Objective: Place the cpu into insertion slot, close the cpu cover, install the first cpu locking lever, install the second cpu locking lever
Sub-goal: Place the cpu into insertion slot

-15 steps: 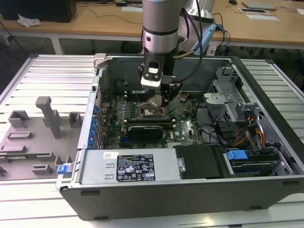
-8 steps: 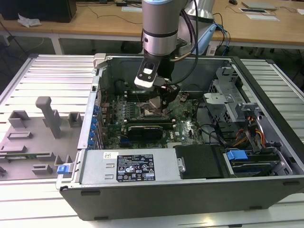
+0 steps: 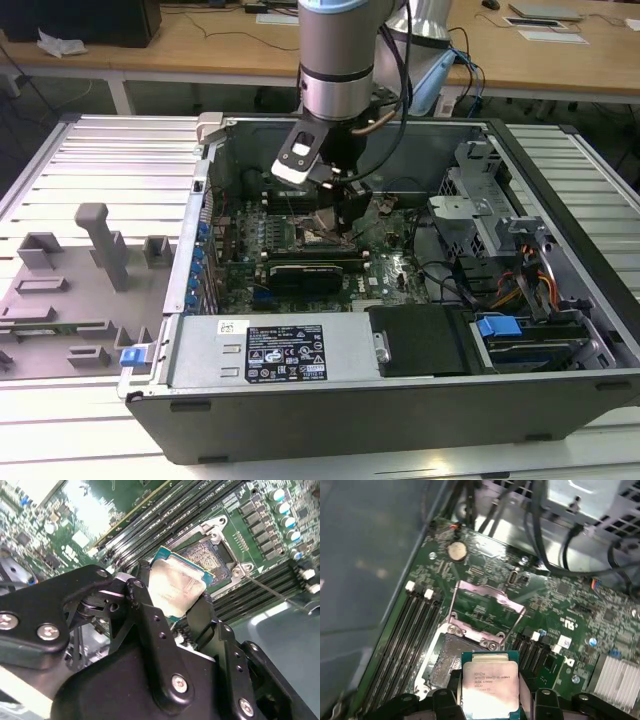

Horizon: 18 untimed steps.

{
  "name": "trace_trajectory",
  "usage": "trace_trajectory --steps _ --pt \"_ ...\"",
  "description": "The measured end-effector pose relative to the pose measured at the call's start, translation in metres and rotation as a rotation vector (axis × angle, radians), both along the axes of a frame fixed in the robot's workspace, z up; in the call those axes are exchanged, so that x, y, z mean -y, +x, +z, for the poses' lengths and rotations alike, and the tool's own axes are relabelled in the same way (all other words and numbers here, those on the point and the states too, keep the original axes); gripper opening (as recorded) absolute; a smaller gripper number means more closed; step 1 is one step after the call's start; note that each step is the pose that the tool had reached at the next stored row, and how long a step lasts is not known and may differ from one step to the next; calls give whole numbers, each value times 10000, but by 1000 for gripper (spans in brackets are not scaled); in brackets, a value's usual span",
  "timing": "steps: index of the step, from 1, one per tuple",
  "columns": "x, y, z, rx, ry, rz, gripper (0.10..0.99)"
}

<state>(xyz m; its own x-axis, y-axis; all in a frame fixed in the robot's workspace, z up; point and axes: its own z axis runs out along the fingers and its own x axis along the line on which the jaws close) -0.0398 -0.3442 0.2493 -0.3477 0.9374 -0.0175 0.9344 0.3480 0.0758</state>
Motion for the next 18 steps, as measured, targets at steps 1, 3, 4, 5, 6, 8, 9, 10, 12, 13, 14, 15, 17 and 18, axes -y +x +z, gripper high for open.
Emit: trace_trajectory --steps 1,3,4,5,6,8,9,10,12,13,14,15,17,18 --pt "0 0 -3 0 0 -153 541" --pt "0 0 -16 0 0 -878 541" --pt "0 0 -22 0 0 -1207 541" --pt "0 0 -27 0 0 -1506 541" --pt "0 0 -31 0 0 -1682 541" --pt "0 0 -41 -1 -1 -2160 541" --pt "0 0 -44 0 -1 -2288 541" --pt "-1 0 -47 0 -1 -2418 541" --pt "-24 0 -53 0 0 -2569 541" --pt "-41 0 -57 0 0 -2623 541" --pt "-53 0 -66 1 2 -2745 541" --pt "-53 1 -72 1 1 -2947 541" --pt "-61 -1 -81 0 0 -3183 541" --pt "-69 -1 -84 0 1 -3202 541"
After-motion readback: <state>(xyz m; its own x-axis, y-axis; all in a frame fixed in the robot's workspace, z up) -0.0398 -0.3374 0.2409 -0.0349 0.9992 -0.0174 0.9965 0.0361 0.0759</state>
